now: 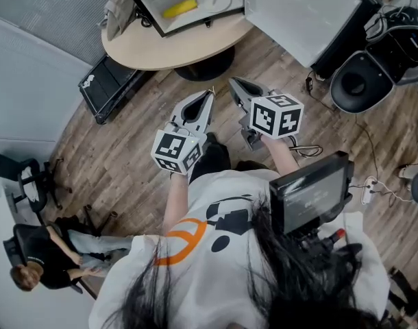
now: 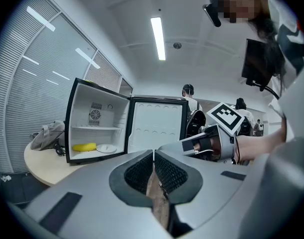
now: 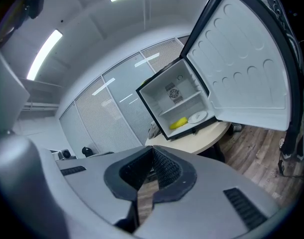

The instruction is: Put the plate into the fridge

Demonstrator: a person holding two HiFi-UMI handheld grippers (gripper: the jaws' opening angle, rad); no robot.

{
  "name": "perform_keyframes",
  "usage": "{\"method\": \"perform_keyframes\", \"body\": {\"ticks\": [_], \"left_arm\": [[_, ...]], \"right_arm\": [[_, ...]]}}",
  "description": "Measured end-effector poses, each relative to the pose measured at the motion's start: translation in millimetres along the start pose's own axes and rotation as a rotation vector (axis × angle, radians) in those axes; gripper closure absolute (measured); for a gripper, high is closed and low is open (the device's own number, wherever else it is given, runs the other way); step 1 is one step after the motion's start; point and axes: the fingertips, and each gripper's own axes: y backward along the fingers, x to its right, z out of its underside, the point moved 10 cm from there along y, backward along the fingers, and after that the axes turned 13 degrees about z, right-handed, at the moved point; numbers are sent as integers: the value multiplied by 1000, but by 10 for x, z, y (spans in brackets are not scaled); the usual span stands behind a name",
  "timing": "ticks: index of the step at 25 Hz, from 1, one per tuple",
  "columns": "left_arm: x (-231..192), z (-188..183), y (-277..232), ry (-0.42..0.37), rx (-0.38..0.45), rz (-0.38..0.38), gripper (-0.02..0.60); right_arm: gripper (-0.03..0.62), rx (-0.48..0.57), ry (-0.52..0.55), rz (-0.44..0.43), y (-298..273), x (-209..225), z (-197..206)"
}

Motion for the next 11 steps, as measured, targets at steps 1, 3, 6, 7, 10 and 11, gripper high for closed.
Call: {"method": "perform_keyframes", "body": {"ticks": [1, 3, 6, 7, 10, 11], "left_arm": [[-4, -3, 7, 0, -2, 3, 569], [-50, -4, 43, -1, -7, 3, 569], [-160, 14, 76, 3, -12, 3, 569], [-180, 22, 68, 6, -11, 4, 569], [-176, 38, -13, 11, -8, 8, 569], [-166, 40, -48, 12, -7, 9, 569]], "right_arm": [[577, 1, -1, 1, -2, -7, 3], [577, 0, -4, 1, -48, -42, 14], [577, -7, -6, 5, -154, -79, 19], [577, -9, -6, 8, -172, -71, 18], [578, -11, -7, 16, -165, 16, -5], [577, -11, -7, 18, -154, 54, -15]]}}
